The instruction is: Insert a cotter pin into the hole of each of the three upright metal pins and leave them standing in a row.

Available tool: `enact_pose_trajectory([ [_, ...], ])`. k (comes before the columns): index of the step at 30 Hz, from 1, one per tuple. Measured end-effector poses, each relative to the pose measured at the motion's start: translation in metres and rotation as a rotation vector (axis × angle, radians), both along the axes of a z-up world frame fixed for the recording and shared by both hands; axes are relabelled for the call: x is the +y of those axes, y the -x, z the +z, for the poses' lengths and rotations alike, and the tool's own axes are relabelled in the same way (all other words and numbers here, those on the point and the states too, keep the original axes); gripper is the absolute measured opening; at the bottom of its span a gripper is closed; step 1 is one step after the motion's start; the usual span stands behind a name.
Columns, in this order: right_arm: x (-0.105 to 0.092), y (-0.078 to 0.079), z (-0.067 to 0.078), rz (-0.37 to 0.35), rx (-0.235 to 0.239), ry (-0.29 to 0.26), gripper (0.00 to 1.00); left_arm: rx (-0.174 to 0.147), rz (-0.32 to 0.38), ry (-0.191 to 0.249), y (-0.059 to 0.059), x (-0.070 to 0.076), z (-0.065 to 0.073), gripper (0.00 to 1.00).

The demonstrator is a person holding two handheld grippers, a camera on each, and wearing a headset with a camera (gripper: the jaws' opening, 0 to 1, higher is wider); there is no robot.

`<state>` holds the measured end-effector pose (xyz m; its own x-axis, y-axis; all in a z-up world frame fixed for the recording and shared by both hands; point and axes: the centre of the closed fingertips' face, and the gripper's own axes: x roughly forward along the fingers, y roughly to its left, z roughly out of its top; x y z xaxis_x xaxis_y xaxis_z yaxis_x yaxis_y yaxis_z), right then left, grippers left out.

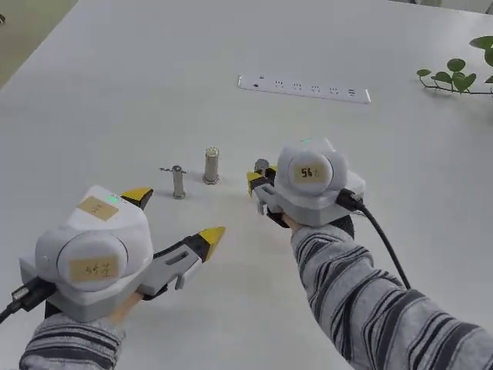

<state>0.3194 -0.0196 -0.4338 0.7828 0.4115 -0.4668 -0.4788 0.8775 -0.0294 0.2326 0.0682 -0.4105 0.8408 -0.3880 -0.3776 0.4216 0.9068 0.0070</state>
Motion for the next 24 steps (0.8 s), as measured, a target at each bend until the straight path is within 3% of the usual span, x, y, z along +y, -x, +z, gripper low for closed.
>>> enact_pose_trajectory([
  [8, -0.007, 0.021, -0.002, -0.038, 0.008, 0.014, 0.08, -0.011, -0.022, -0.008, 0.012, -0.005, 0.008, 0.62],
  [16, -0.015, 0.043, -0.013, -0.098, 0.042, 0.018, 0.08, -0.018, -0.038, -0.022, 0.02, -0.007, 0.012, 0.62],
  [24, -0.023, 0.053, -0.02, -0.15, 0.061, 0.034, 0.08, -0.013, -0.046, -0.029, 0.022, -0.008, 0.012, 0.61],
])
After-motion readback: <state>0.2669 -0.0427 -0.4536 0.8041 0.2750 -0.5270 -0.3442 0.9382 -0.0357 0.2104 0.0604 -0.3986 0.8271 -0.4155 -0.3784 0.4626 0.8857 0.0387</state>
